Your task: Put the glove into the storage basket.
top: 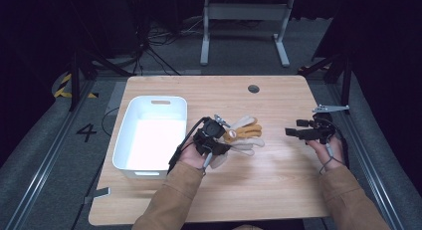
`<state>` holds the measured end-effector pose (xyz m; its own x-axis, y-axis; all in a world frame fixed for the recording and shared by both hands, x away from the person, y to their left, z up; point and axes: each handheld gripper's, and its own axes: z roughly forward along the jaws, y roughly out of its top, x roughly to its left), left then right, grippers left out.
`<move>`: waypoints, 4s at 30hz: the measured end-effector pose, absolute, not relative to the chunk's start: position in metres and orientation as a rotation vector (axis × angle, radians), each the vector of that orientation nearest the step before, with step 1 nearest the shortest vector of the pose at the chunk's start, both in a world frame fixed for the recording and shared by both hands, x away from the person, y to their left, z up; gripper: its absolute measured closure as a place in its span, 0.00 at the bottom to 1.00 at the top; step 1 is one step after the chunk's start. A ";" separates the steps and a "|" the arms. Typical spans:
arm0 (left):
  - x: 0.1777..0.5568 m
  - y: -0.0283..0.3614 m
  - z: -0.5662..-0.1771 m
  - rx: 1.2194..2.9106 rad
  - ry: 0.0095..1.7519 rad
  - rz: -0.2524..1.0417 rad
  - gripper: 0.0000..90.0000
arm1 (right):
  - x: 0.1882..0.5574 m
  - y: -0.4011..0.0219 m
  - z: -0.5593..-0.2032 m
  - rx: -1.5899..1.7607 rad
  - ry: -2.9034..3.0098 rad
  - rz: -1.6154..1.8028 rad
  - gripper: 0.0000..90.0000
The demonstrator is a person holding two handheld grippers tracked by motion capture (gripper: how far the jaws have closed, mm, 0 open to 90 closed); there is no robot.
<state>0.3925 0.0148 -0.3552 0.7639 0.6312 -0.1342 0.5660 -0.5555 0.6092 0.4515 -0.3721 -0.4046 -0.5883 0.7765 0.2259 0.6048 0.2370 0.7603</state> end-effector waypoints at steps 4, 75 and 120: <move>0.392 0.025 -0.351 2.290 0.940 0.138 0.78 | 0.458 -0.365 -0.406 1.295 2.311 1.227 0.23; 0.406 0.166 -0.322 1.783 1.842 0.368 0.77 | 0.458 -0.366 -0.419 1.330 2.346 1.142 0.26; 0.431 0.178 -0.393 1.692 2.039 0.287 0.76 | 0.460 -0.366 -0.423 1.310 2.370 1.158 0.26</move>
